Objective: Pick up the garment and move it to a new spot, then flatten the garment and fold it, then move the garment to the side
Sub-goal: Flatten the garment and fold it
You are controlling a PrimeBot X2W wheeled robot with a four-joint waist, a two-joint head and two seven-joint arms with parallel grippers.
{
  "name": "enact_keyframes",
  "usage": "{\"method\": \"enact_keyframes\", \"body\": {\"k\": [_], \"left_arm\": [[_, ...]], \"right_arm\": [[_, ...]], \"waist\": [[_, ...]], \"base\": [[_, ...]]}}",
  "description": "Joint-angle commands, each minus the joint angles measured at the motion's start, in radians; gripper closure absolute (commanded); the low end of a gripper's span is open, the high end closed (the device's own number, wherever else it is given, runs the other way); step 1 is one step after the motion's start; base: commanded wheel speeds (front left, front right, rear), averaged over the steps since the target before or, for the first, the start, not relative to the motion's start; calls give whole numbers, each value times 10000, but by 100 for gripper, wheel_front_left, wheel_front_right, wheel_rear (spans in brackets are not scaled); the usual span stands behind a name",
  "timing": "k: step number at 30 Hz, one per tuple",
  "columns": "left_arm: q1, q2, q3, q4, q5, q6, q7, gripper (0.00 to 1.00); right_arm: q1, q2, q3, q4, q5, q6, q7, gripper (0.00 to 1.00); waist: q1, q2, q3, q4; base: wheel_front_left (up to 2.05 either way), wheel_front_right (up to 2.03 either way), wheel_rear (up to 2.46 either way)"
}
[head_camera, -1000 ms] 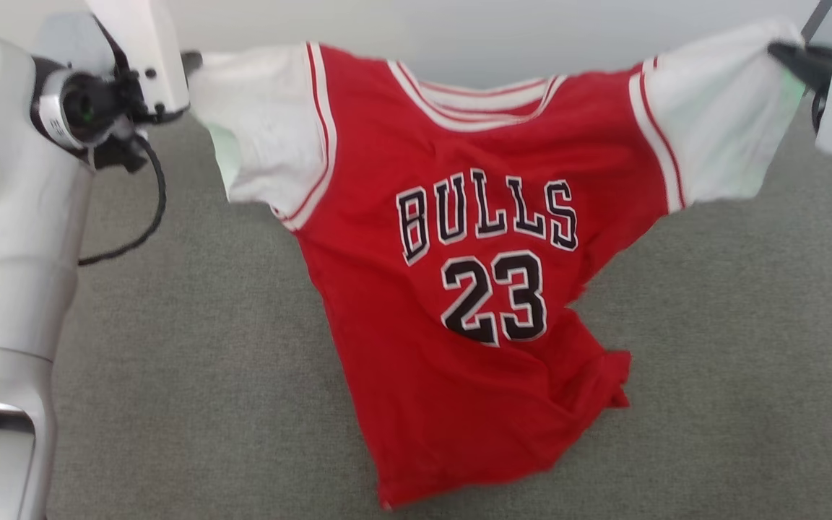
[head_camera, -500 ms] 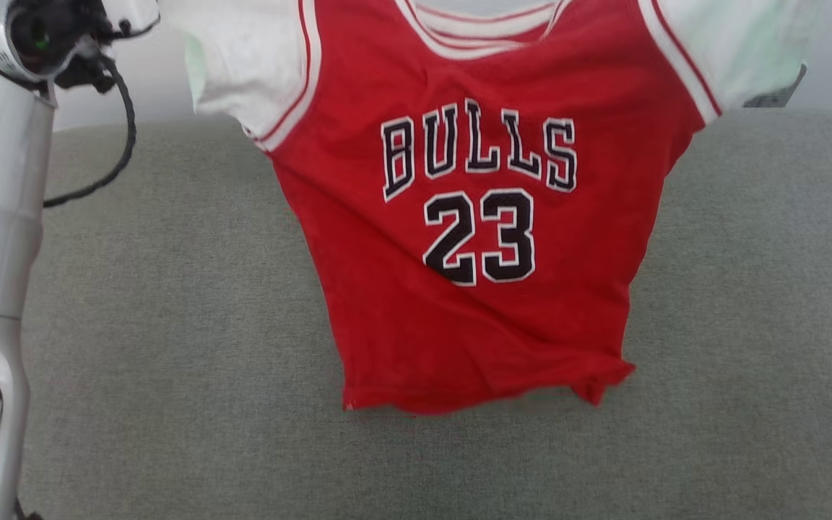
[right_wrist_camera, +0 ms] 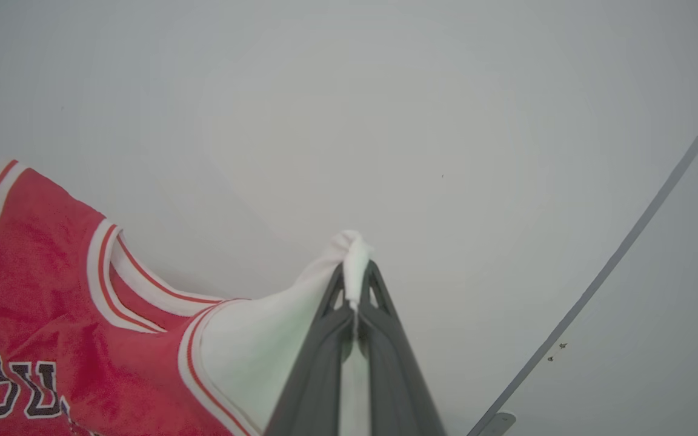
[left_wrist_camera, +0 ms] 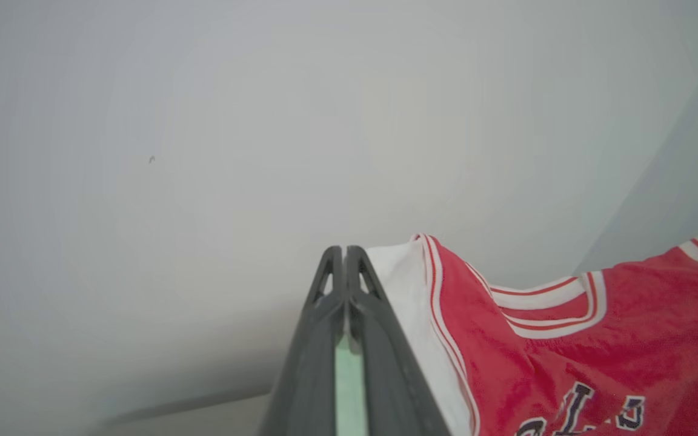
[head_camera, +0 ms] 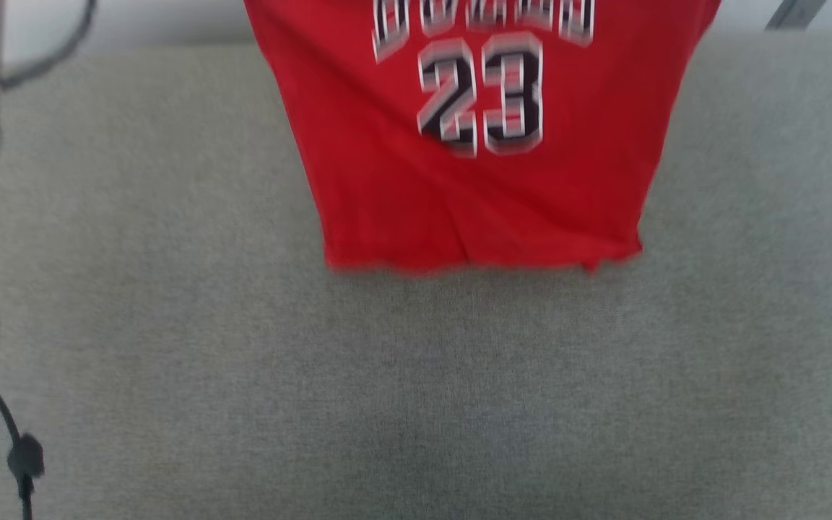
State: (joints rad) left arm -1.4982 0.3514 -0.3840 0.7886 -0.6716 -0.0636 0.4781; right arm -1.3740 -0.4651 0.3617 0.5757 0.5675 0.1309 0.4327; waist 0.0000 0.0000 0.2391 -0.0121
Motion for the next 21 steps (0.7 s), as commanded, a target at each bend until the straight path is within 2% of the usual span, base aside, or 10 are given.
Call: {"method": "enact_keyframes", "body": {"k": [1,6,12,15,18,21], "left_arm": [[-339,-2,16,27,122,-64,-303,100],[-1662,3,-119,260,835,-163,-2327,100],[-2843,-12,-326,390,1672,-350,-5717,100],[-2873,-144,-412,651,1753,-475,-6849,100],[-2427,-78,-578,1073,1680,-571,-7131,100],[-2008,-38,-870,1447,1555,-651,-7179,100]], "right_arm": [[-352,87,39,204,-166,-3,-334,100],[-1805,395,13,1457,-1330,-3,-3051,100],[-3274,541,-406,2894,-3290,-3,-6350,100],[-3535,619,-458,3303,-4259,-3,-6857,100],[-3201,755,-480,3811,-4518,-3,-6957,100],[-2768,928,-222,4261,-4286,-3,-6970,100]], "waist": [[0,0,743,-77],[0,0,1761,-74],[0,0,2448,62],[0,0,2591,232],[0,0,2612,317],[0,0,2541,349]], "base": [[0,0,0],[0,0,0],[0,0,0],[0,0,0],[0,0,0],[0,0,0]]}}
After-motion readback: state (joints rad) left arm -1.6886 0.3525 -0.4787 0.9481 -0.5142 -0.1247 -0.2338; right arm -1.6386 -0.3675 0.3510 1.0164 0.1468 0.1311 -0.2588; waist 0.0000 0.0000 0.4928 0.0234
